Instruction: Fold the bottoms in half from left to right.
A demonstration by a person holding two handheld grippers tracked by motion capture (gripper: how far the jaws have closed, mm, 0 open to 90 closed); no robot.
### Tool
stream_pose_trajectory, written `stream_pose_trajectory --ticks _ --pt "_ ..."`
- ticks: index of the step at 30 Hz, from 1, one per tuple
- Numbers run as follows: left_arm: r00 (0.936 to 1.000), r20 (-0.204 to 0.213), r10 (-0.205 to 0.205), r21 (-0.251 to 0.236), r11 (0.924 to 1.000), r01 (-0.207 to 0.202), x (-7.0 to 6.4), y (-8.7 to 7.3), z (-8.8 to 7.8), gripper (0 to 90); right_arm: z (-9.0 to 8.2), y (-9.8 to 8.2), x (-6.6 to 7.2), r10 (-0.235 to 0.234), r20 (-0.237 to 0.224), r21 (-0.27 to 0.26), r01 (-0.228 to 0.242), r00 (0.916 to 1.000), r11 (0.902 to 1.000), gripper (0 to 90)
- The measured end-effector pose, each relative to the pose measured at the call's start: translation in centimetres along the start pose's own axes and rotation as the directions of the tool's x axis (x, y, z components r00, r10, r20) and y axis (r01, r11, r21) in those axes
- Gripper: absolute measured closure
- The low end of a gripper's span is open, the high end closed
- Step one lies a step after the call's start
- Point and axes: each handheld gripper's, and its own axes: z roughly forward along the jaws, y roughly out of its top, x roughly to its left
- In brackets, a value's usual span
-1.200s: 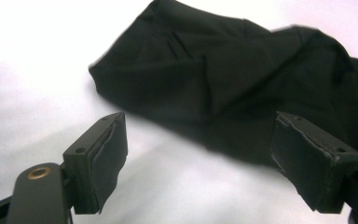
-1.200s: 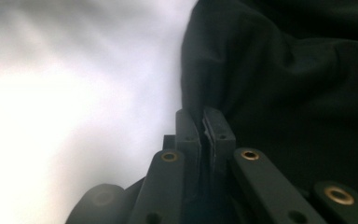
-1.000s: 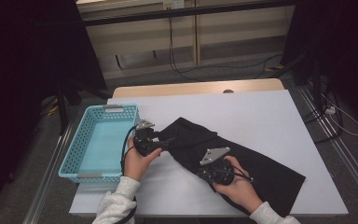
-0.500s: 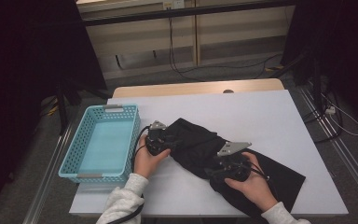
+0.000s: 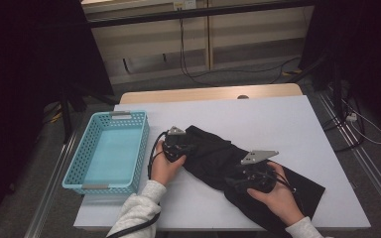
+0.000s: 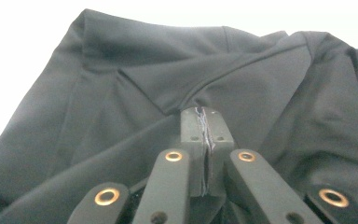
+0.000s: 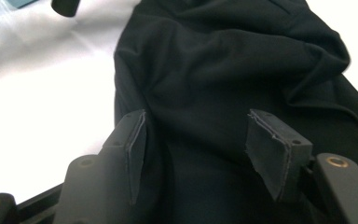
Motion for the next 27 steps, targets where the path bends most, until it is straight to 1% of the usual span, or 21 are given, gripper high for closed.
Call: stream_pose_trajectory --ticks 1,2,5,6,7,9,12,14,15,17,18,19,21,22,23,25,27 --pt "0.9999 -0.003 -0.011 -0.020 0.9997 0.011 0.3 0.5 -0.3 88.8 -0.1 -0.1 -0.2 0.009 0.004 0.002 -0.009 1.0000 1.0000 38.9" --pt "0.9999 -0.003 -0.011 -0.020 0.9997 0.011 0.3 0.5 -0.3 88.9 -0.1 -0.1 -0.2 0.009 0.004 0.002 -0.009 1.0000 1.0000 38.9" --pt "0.9994 -0.017 -0.031 -0.053 0.9981 0.030 1.0 1.4 -0.9 88.9 -0.2 -0.2 -0.5 0.018 0.009 -0.001 -0.018 0.9998 0.9998 38.6" --pt "0.9992 -0.032 -0.022 -0.053 0.9984 0.020 1.2 2.1 -1.2 88.8 -0.3 -0.2 -0.6 0.019 0.007 -0.003 -0.019 0.9998 0.9998 38.3" --pt "0.9992 -0.032 -0.022 -0.053 0.9984 0.020 1.2 2.1 -1.2 88.8 -0.3 -0.2 -0.6 0.019 0.007 -0.003 -0.019 0.9998 0.9998 38.3" --pt "0.9992 -0.037 -0.015 -0.058 0.9982 0.012 1.4 2.8 -1.2 88.8 -0.3 -0.2 -0.7 0.021 0.005 -0.005 -0.021 0.9998 0.9998 38.0" --pt "0.9990 -0.042 -0.013 -0.069 0.9976 0.010 1.7 3.7 -1.1 88.8 -0.3 -0.1 -0.7 0.021 0.003 -0.004 -0.021 0.9998 0.9998 37.6" --pt "0.9991 -0.032 -0.026 -0.080 0.9965 0.023 2.0 4.2 -0.8 88.8 -0.2 -0.1 -0.7 0.020 0.000 -0.003 -0.020 0.9998 0.9998 37.6" --pt "0.9991 -0.038 -0.021 -0.085 0.9962 0.017 2.0 4.5 -0.6 88.7 -0.2 -0.1 -0.7 0.020 0.000 -0.004 -0.020 0.9998 0.9998 37.6" --pt "0.9986 -0.053 0.006 -0.107 0.9942 -0.011 2.2 4.9 -0.3 87.8 -0.2 -0.1 -0.7 0.019 -0.003 -0.004 -0.019 0.9998 0.9998 37.6" --pt "0.9987 -0.050 -0.001 -0.096 0.9953 -0.004 2.3 5.1 -0.2 87.3 -0.2 -0.1 -0.7 0.019 -0.004 -0.004 -0.019 0.9998 0.9998 37.5" --pt "0.9992 -0.032 -0.024 -0.099 0.9949 0.021 2.3 5.1 0.0 86.8 -0.2 -0.1 -0.7 0.020 -0.004 -0.005 -0.020 0.9998 0.9998 37.5" --pt "0.9992 -0.029 -0.028 -0.093 0.9954 0.026 2.4 5.1 0.2 81.7 -0.3 -0.1 -0.7 0.025 -0.011 -0.009 -0.025 0.9996 0.9997 37.4" --pt "0.9989 -0.030 -0.035 -0.097 0.9948 0.032 2.4 5.1 0.2 74.9 -0.3 0.0 -0.7 0.024 -0.010 -0.010 -0.024 0.9997 0.9997 37.4" --pt "0.9991 -0.033 -0.027 -0.098 0.9949 0.024 2.3 4.9 0.0 65.8 -0.3 0.0 -0.7 0.021 -0.009 -0.011 -0.021 0.9997 0.9997 37.3" --pt "0.9994 -0.034 -0.008 -0.103 0.9947 0.005 2.0 4.6 -0.5 58.6 -0.4 0.0 -0.7 0.018 -0.010 -0.013 -0.018 0.9998 0.9998 37.2" --pt "0.9987 -0.052 0.005 -0.106 0.9943 -0.011 1.8 3.9 -1.2 49.8 -0.5 0.0 -0.6 0.018 -0.007 -0.013 -0.018 0.9998 0.9998 36.9"
